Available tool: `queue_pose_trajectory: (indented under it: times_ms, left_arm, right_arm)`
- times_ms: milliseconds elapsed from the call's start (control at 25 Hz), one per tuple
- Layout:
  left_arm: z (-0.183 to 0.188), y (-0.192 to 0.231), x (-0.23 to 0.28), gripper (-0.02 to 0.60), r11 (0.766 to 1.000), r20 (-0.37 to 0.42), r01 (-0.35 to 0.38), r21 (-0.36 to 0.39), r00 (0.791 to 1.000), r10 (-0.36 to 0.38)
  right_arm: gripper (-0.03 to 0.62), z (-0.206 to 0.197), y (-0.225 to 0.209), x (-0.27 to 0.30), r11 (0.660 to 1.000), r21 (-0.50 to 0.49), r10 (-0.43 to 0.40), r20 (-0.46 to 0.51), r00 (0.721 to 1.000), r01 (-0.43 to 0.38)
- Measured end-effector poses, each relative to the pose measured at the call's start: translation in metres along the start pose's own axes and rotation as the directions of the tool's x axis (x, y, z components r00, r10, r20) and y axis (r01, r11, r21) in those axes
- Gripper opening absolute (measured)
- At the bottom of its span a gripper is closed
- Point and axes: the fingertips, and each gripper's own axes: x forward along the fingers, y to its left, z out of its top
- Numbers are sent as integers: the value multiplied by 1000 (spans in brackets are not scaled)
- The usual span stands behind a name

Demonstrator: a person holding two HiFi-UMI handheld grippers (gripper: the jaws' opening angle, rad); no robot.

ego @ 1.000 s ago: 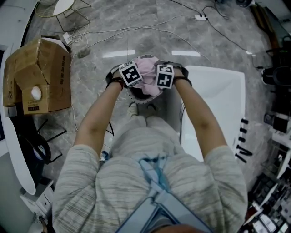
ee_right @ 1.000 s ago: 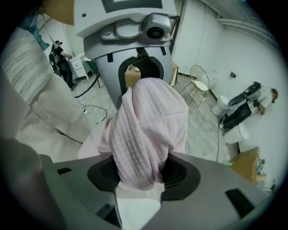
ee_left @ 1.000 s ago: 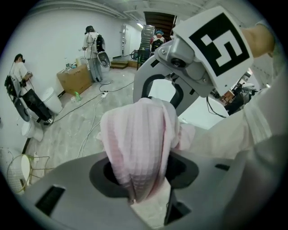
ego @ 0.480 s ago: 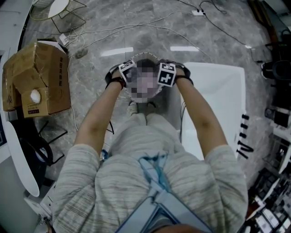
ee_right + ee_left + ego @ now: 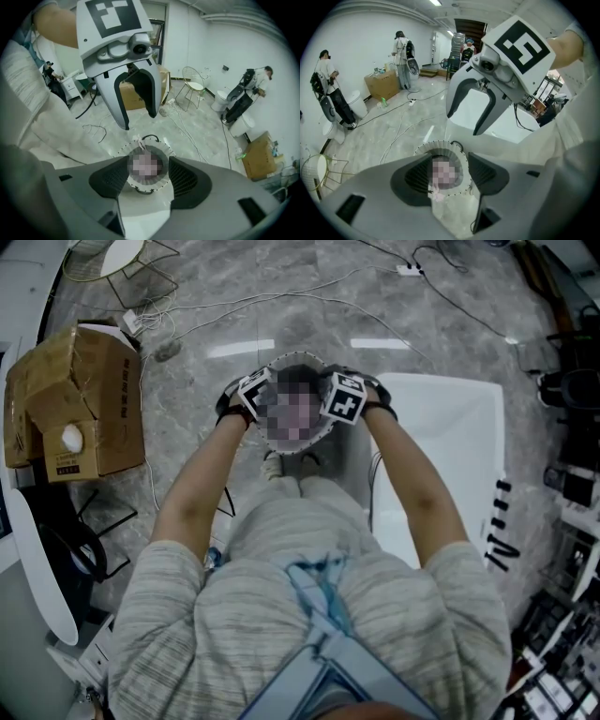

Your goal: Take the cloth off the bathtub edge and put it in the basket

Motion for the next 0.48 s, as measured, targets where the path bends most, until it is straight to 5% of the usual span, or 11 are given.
queue_pose_trajectory:
  times_ms: [200,480]
  left_arm:
    - [19,-6,-21,232,994,174,26,-103,985,-8]
    - [46,-27,-60,231,983,406,64,-175,914,12]
  right_arm:
    - [239,18,-5,-28,981,188,-86,179,980,52]
    - [239,30,5,-70,905,421,-153,457,876,-61]
